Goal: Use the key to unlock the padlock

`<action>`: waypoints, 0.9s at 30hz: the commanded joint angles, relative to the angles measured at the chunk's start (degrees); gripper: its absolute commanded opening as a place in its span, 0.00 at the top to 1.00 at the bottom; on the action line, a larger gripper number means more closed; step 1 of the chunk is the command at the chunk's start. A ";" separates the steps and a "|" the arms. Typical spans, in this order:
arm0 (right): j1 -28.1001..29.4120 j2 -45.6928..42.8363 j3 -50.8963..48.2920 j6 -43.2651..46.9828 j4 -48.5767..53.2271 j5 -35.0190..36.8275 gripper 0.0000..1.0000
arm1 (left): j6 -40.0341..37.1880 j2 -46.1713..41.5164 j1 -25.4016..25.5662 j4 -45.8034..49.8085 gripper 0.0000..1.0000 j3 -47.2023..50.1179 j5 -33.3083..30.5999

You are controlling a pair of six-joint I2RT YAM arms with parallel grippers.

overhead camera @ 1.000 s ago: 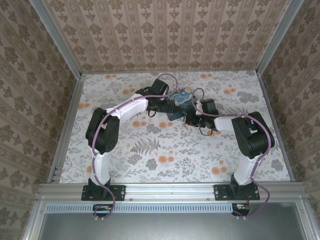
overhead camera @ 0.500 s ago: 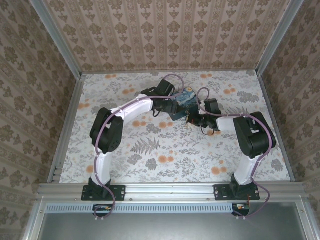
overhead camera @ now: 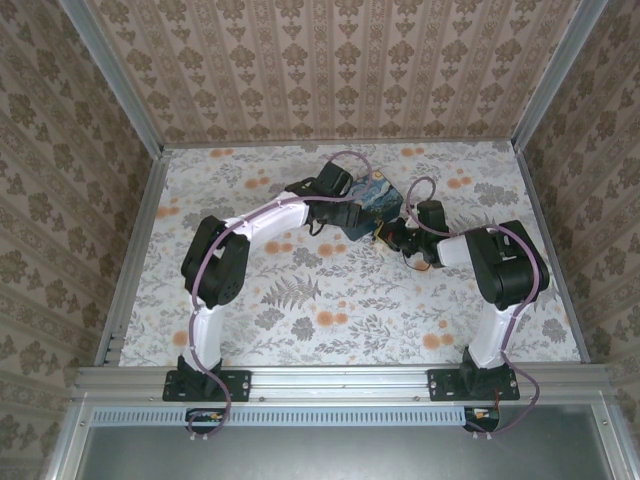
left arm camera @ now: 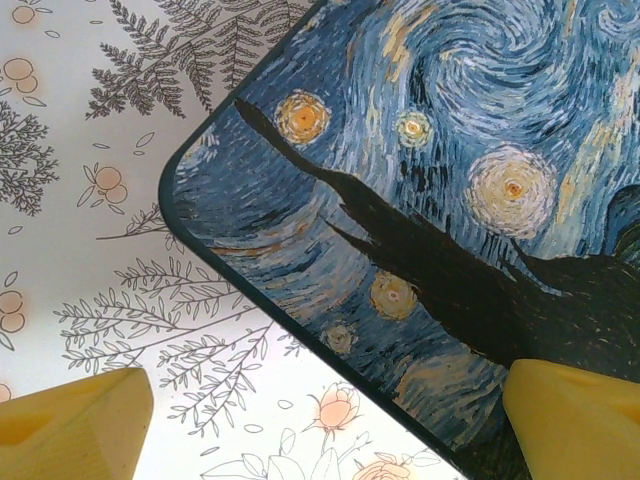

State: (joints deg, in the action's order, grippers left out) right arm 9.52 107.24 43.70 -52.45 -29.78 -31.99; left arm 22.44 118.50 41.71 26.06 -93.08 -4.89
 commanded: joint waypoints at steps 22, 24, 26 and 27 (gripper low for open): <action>-4.77 2.66 13.42 10.07 17.84 1.29 1.00 | -1.33 6.75 0.59 6.86 0.11 2.62 1.19; -5.07 2.49 13.53 11.34 19.30 1.84 1.00 | -1.43 6.84 0.56 6.89 0.11 2.59 1.24; -5.57 2.00 13.10 12.05 19.88 2.51 1.00 | -1.43 6.95 0.55 6.95 0.11 2.44 1.37; -5.80 1.93 13.00 12.25 20.07 2.70 1.00 | -1.43 7.04 0.56 7.01 0.11 2.24 1.45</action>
State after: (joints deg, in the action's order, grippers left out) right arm 5.39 108.88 55.81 -42.70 -13.10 -31.97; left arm 22.48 120.18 42.02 21.54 -93.19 -3.05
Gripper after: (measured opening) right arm 0.071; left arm 0.886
